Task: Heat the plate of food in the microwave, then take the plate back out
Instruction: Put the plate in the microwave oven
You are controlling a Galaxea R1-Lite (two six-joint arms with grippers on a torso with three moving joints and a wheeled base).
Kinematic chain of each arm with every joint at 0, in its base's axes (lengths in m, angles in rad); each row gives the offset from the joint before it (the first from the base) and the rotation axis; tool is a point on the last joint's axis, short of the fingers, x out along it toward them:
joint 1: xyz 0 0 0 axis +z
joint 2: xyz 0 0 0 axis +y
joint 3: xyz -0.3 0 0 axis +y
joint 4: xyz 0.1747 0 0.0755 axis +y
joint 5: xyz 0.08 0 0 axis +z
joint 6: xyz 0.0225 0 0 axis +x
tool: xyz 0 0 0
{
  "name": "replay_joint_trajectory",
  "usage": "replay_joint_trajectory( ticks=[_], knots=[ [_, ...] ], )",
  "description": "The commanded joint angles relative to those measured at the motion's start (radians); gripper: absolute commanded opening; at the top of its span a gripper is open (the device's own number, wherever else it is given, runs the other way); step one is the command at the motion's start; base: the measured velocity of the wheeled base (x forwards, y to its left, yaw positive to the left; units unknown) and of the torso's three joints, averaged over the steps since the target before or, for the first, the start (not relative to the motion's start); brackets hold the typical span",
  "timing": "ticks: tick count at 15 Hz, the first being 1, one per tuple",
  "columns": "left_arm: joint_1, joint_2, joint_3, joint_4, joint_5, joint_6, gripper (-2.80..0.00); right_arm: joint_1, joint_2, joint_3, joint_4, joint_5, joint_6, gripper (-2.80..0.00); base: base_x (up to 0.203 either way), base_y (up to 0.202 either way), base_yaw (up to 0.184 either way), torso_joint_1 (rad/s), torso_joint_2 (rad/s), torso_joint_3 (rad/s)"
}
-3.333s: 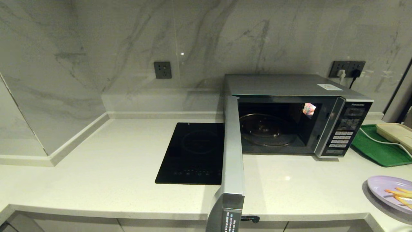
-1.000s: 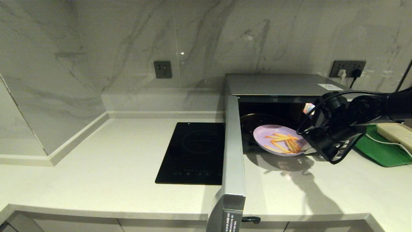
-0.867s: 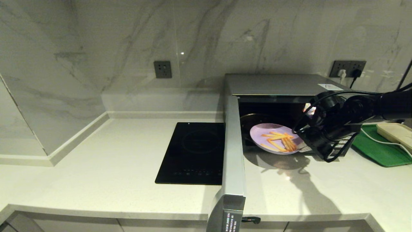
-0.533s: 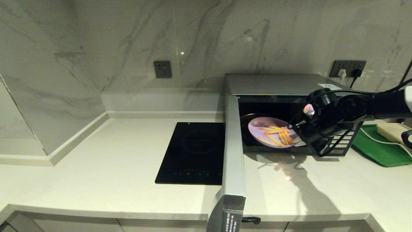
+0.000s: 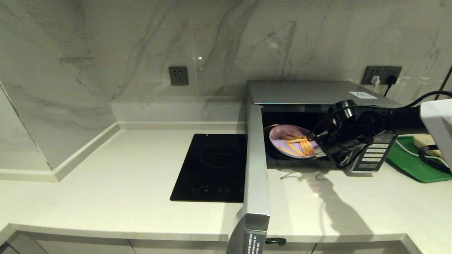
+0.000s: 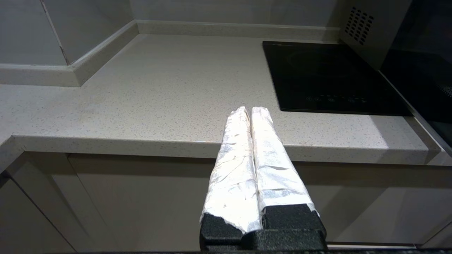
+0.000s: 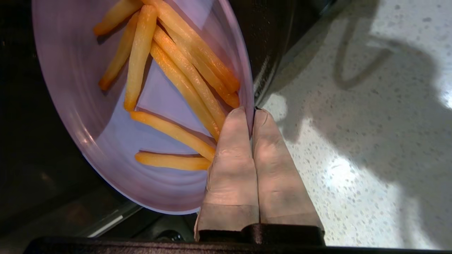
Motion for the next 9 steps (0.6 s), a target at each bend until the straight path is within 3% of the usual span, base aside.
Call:
replay_joint_trajectory(
  ticks=[1,9],
  knots=[
    [0.001,-0.001,0.0,-0.001,0.0,-0.001,-2.8,0.0,0.03,-0.031,0.002,0.0,0.004,-2.8,0.0,0.0,0.0,0.0,0.0,0.0],
    [0.001,0.0,0.0,-0.001,0.0,-0.001,-2.8,0.0,0.068,-0.083,0.006,-0.001,0.001,-2.8,0.0,0.0,0.0,0.0,0.0,0.0]
  ],
)
